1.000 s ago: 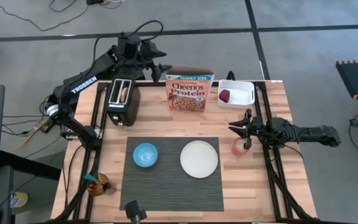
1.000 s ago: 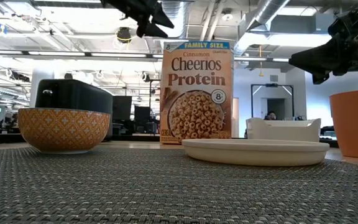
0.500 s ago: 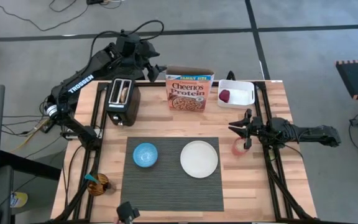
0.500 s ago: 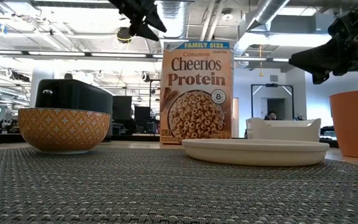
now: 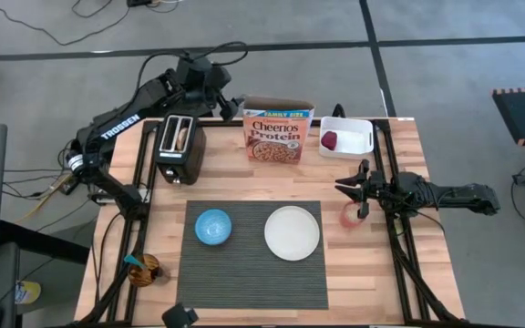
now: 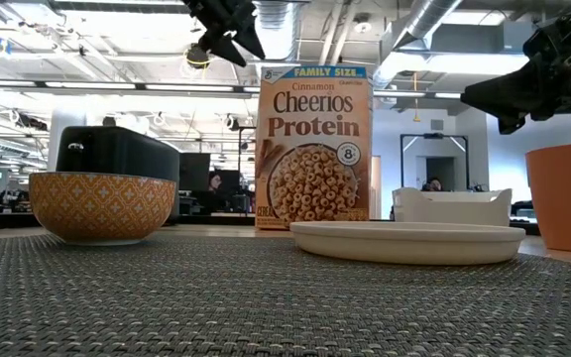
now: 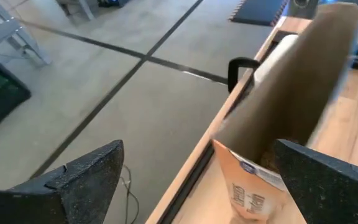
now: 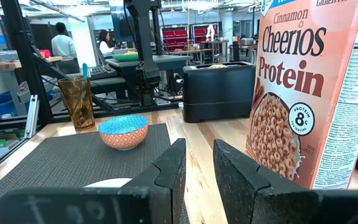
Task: Arrange a breakfast setting
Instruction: Pour the cereal into the blue bowl
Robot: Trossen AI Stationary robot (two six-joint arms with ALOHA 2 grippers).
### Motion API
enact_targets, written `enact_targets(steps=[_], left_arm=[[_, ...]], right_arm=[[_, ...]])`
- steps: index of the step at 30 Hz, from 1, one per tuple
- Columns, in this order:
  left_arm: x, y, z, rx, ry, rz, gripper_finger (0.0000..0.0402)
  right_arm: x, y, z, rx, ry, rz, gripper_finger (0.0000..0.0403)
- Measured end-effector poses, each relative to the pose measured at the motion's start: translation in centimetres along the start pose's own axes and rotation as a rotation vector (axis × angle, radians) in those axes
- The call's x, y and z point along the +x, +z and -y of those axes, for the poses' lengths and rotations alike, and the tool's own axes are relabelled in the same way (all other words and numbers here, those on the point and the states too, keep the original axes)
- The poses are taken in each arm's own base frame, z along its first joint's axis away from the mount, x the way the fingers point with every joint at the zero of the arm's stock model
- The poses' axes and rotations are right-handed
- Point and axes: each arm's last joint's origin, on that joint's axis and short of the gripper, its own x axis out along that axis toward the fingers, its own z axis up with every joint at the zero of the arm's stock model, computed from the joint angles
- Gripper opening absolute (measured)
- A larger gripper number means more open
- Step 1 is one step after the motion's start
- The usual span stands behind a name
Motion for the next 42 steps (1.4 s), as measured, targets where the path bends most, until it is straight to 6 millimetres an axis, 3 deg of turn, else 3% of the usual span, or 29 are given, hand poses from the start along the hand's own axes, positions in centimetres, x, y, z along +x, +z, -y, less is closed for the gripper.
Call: enact_targets(steps=[5, 9, 17, 28, 42], left_arm=[[-2.6, -0.3, -0.6, 0.050, -0.246, 0.035, 0.0397], [-3.0, -1.4, -2.2, 0.004, -0.345, 0.052, 0.0397], [0.0, -5.7, -3.3, -0.086, -0.370, -0.077, 0.0397], [3.1, -11.2, -4.7, -0.251, -0.434, 0.060, 0.0397], [3.7, -11.7, -3.8, -0.128, -0.366, 0.057, 0.0397]], right_arm=[[0.0, 0.0, 0.0, 0.000, 0.000, 0.000, 0.0111], [0.0, 0.0, 0.0, 0.000, 0.000, 0.000, 0.0111], [0.0, 0.0, 0.0, 0.000, 0.000, 0.000, 0.0111], [0.0, 0.0, 0.0, 0.000, 0.000, 0.000, 0.0111], [0.0, 0.0, 0.0, 0.000, 0.000, 0.000, 0.0111]])
